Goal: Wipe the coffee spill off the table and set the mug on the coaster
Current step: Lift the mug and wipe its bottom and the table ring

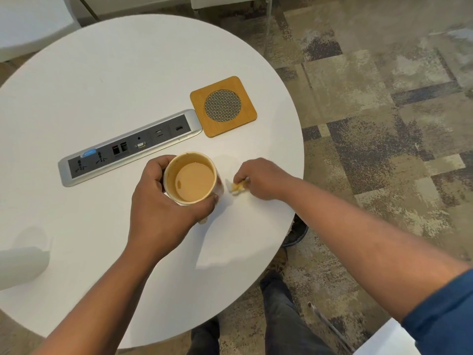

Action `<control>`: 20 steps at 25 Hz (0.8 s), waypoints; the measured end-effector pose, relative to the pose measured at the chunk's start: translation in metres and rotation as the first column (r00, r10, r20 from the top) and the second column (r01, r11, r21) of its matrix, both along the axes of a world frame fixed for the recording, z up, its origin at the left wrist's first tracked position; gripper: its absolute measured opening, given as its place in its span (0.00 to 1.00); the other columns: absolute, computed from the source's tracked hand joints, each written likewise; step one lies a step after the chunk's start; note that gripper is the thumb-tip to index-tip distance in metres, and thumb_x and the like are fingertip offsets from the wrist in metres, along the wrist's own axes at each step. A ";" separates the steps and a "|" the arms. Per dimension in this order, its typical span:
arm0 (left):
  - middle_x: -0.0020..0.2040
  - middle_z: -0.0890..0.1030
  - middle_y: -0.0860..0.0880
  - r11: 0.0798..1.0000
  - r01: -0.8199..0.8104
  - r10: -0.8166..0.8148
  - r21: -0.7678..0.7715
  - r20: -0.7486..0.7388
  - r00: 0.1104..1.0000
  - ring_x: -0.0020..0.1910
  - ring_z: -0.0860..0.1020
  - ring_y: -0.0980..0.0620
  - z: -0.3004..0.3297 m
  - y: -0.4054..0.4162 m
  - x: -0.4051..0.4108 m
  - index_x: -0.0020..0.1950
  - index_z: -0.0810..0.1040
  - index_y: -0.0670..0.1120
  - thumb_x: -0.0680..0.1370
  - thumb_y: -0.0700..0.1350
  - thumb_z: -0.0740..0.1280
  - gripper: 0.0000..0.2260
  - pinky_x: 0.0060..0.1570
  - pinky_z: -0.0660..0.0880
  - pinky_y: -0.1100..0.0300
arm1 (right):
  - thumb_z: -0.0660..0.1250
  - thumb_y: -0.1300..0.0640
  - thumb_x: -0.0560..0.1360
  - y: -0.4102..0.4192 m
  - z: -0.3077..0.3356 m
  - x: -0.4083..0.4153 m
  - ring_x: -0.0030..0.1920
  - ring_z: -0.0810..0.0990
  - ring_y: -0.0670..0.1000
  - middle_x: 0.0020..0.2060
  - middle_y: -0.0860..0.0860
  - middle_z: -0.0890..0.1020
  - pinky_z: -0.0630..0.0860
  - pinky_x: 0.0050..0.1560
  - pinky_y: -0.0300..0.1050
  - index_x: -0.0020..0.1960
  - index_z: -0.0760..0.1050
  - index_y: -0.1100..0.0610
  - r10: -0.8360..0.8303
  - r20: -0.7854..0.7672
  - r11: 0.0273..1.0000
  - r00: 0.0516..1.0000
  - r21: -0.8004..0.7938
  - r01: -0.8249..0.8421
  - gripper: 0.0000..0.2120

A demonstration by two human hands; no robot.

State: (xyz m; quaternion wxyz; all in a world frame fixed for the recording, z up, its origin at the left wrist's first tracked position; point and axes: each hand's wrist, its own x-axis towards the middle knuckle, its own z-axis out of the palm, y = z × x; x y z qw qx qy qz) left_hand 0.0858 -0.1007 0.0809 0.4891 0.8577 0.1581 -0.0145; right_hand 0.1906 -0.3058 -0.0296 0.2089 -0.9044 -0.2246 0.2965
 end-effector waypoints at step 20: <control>0.56 0.80 0.63 0.998 0.059 -0.058 -0.029 0.028 0.998 0.55 0.79 0.63 0.014 -0.007 0.006 0.62 0.73 0.59 0.59 0.47 0.86 0.36 0.48 0.74 0.67 | 0.65 0.69 0.78 -0.055 0.020 -0.029 0.45 0.82 0.53 0.48 0.56 0.83 0.82 0.48 0.48 0.59 0.77 0.61 -0.264 -0.923 0.148 0.279 0.247 0.958 0.12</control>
